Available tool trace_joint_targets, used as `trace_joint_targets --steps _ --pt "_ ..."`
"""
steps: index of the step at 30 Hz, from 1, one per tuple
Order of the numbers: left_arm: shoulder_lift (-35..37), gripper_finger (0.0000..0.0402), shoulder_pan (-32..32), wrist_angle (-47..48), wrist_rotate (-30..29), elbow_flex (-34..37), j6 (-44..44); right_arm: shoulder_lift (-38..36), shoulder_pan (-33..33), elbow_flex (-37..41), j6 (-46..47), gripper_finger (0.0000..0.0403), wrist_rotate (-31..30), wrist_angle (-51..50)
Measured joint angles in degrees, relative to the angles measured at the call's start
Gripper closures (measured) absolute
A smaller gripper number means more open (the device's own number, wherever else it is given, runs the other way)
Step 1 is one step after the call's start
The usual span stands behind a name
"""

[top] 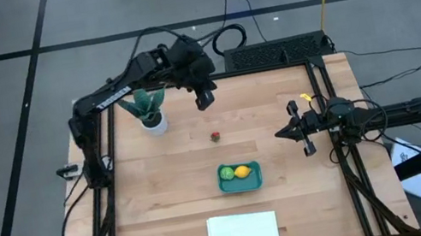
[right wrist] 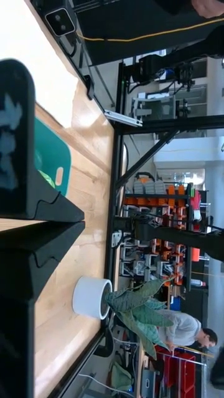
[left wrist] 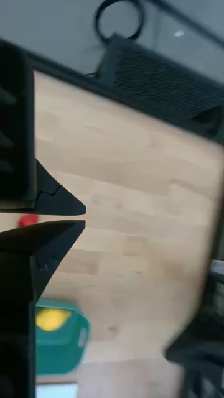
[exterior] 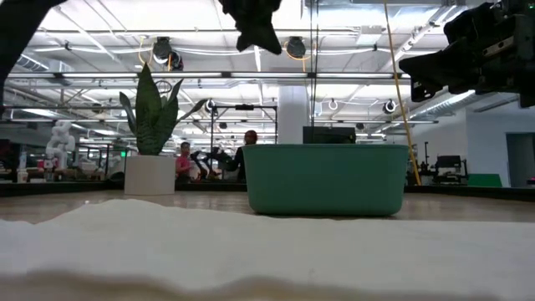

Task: Pick and placing Produce into tupperware
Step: Put the strawberry into the blue bin

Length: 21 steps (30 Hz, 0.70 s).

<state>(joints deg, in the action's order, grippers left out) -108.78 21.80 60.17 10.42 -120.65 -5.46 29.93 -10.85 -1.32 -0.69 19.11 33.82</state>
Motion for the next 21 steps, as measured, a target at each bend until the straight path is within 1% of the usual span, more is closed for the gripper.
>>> trace_joint_targets --steps 7,11,15,21 --pt "-5.6 0.0376 0.0 7.1 -0.1 -5.5 -0.9 0.0 0.0 0.0 0.0 0.0403 0.0 0.0" --pt "-8.2 0.0376 -0.2 9.1 -0.5 -7.8 -1.8 0.0 0.0 0.0 0.0 0.0403 0.0 0.0" --pt "-9.0 0.0376 -0.3 10.9 -0.6 -9.5 -2.0 0.0 0.0 0.0 0.0 0.0403 0.0 0.0" --pt "-9.2 0.0376 -0.6 12.2 -0.6 -9.4 -3.6 0.0 0.0 0.0 0.0 0.0403 0.0 0.0"
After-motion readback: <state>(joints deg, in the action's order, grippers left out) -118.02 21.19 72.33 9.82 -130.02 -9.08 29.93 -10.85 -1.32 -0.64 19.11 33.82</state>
